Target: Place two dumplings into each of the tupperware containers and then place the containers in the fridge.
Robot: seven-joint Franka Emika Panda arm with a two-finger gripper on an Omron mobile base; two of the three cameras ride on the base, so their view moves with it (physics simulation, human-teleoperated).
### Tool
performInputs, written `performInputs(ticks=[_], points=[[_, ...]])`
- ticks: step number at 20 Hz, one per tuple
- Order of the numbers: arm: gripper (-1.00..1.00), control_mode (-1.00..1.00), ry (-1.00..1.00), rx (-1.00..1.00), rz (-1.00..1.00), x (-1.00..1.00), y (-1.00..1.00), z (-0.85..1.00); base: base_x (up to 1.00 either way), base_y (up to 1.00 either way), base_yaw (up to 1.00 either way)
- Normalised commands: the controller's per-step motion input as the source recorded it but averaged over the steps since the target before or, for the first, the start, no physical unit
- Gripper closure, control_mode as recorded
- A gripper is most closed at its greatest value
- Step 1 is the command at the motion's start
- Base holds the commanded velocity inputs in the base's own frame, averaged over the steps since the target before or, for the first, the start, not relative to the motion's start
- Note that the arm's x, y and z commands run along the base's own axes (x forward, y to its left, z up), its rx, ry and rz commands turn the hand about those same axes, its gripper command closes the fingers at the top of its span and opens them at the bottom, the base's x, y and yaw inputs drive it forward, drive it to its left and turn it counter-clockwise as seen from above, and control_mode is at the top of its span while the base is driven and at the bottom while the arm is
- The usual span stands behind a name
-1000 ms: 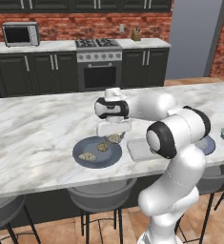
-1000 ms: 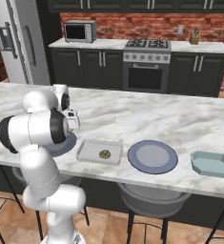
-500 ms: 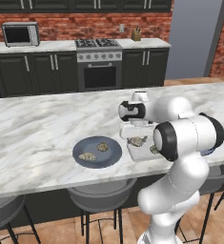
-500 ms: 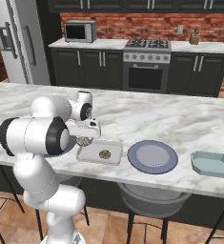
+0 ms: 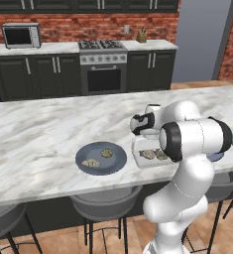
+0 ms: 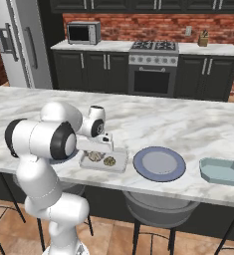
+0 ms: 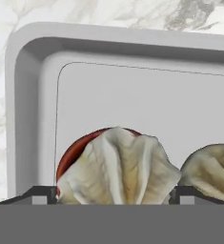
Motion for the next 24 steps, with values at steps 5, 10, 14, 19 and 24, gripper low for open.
performInputs(ticks=[5, 10, 14, 19, 24], points=[[-1.0, -1.0, 0.0, 0.0, 0.0, 0.19, 0.0, 0.0, 0.0, 0.0, 0.0], [-1.0, -1.0, 0.0, 0.0, 0.0, 0.0, 0.0, 0.0, 0.0, 0.0, 0.0], [-1.0, -1.0, 0.01, 0.0, 0.0, 0.04, -0.09, 0.18, 0.0, 0.0, 0.0], [-1.0, -1.0, -0.02, 0.0, -0.01, -0.18, 0.16, 0.32, 0.0, 0.0, 0.0], [-1.0, -1.0, -0.01, 0.0, 0.0, -0.29, 0.66, 0.06, 0.0, 0.0, 0.0]])
